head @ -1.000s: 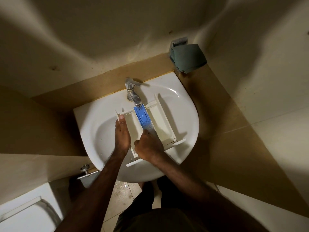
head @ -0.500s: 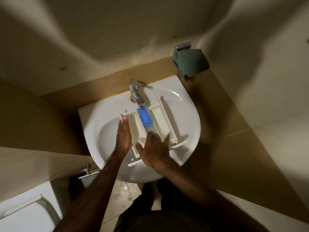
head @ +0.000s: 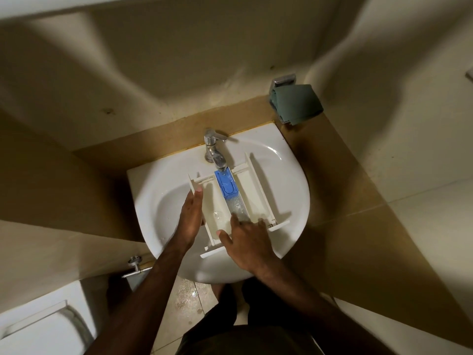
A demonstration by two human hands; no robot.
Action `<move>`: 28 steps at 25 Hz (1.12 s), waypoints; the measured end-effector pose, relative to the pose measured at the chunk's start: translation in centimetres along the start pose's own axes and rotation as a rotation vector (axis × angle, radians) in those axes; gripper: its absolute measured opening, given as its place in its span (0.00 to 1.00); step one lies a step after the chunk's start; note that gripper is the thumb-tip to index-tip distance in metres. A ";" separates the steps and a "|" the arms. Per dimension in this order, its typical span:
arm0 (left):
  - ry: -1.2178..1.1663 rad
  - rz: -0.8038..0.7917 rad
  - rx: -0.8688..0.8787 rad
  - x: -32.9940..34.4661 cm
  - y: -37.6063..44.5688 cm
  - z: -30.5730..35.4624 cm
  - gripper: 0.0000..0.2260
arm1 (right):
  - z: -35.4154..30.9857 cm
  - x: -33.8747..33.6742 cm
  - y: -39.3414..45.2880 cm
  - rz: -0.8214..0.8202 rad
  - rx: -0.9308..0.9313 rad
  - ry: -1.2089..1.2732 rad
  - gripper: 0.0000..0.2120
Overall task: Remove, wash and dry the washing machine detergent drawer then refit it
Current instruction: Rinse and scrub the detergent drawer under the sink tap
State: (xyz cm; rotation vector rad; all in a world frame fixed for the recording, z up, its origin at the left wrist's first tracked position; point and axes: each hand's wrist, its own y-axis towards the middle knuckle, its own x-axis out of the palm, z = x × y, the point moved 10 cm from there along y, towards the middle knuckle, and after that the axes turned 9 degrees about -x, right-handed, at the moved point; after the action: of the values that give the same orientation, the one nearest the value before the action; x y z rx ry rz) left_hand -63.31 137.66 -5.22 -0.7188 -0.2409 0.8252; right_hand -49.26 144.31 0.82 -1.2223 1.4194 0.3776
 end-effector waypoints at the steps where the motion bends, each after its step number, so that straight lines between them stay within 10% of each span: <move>1: 0.011 -0.006 -0.006 0.2 -0.4 -0.4 0.18 | 0.2 -1.0 -0.4 0.036 -0.029 0.043 0.28; 6: 0.074 -0.043 -0.014 0.5 -1.5 -2.5 0.14 | 7.0 -8.5 -0.3 0.428 0.155 0.269 0.17; 12: 0.128 -0.007 -0.010 0.0 -1.3 -2.5 0.15 | 10.9 -2.5 4.1 -0.203 0.287 0.691 0.31; 28: 0.299 -0.042 0.006 3.5 3.4 1.9 0.11 | 14.2 -4.9 1.3 0.066 0.209 0.388 0.11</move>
State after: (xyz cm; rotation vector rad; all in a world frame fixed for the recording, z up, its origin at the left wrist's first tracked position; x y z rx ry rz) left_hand -63.85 142.73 -6.36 -0.8180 0.0154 0.6683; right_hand -43.79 158.37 0.50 -1.1167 1.7850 0.0315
